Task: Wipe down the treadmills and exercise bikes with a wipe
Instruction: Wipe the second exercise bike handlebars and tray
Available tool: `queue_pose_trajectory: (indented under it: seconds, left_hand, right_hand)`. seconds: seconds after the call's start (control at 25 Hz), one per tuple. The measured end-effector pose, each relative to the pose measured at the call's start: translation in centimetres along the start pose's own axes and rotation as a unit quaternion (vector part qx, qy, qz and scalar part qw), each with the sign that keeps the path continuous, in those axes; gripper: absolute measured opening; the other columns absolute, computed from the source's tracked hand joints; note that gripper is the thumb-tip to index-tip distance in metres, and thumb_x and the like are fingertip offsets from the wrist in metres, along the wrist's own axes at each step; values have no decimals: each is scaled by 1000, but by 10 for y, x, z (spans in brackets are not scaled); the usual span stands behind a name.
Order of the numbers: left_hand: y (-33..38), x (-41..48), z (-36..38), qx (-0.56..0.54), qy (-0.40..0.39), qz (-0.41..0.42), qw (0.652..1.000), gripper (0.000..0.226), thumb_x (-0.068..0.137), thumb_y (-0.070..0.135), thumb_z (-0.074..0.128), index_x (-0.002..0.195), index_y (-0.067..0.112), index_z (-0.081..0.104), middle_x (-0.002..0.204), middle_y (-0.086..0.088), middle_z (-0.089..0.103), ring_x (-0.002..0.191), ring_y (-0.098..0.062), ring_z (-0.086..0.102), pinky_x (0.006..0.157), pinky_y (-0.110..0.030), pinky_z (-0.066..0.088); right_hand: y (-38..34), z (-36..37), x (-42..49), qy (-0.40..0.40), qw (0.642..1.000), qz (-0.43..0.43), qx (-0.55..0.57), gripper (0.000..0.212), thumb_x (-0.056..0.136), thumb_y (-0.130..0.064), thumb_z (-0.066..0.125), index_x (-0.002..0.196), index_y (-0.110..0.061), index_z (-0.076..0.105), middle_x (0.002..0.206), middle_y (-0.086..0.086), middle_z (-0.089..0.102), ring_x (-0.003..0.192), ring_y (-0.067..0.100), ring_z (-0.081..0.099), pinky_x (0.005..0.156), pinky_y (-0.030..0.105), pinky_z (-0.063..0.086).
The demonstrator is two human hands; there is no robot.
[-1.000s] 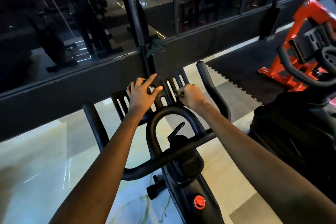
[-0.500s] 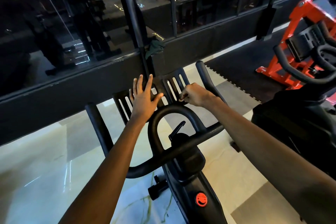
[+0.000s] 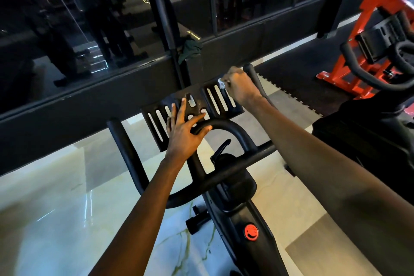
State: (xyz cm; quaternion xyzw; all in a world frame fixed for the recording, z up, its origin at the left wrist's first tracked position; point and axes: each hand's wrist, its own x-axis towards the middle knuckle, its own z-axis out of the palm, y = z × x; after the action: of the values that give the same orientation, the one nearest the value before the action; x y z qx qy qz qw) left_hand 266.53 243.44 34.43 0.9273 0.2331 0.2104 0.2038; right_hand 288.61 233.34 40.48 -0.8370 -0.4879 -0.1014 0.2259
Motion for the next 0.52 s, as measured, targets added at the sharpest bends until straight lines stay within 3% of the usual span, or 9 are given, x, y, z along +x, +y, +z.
queue_pose_trajectory:
  seconds: [0.16, 0.28, 0.36, 0.44, 0.52]
  left_hand:
    - [3, -3, -2, -9, -13, -4, 1000, 40, 91, 54, 64, 129, 42, 64, 168, 8, 4, 154, -22, -12, 120, -48, -5]
    - [5, -20, 1, -14, -3, -15, 1000, 42, 98, 41, 61, 139, 36, 57, 166, 6, 21, 155, -21, 0, 122, -49, 5]
    - [5, -37, 5, -32, 30, -20, 999, 45, 99, 29, 61, 144, 29, 53, 154, 1, 42, 147, -24, 25, 120, -52, 24]
    - [5, -50, 8, -67, 47, -31, 996, 50, 99, 20, 61, 147, 25, 50, 141, -2, 49, 132, -21, 40, 115, -43, 37]
    - [5, -54, 8, -90, 34, -41, 995, 53, 100, 18, 58, 151, 25, 45, 140, -2, 46, 128, -19, 41, 111, -33, 36]
  right_hand:
    - [3, 21, -29, -34, 998, 41, -21, 26, 95, 1, 51, 116, 7, 63, 126, 27, 53, 120, 40, 47, 100, 36, 36]
    - [-1, 20, -49, -34, 994, 80, 66, 23, 86, 1, 67, 107, -2, 75, 116, 15, 63, 106, 27, 64, 95, 24, 48]
    - [-4, 11, -61, -28, 983, 137, 119, 21, 85, -5, 71, 103, -12, 79, 112, 4, 71, 97, 15, 68, 95, 23, 51]
    - [-9, 1, -76, -30, 975, 160, 154, 19, 87, -12, 72, 103, -20, 78, 106, -7, 72, 91, 1, 65, 94, 19, 51]
    - [-19, -3, -91, -40, 978, 128, 157, 18, 89, -16, 71, 105, -24, 76, 105, -14, 67, 91, -3, 61, 86, 6, 47]
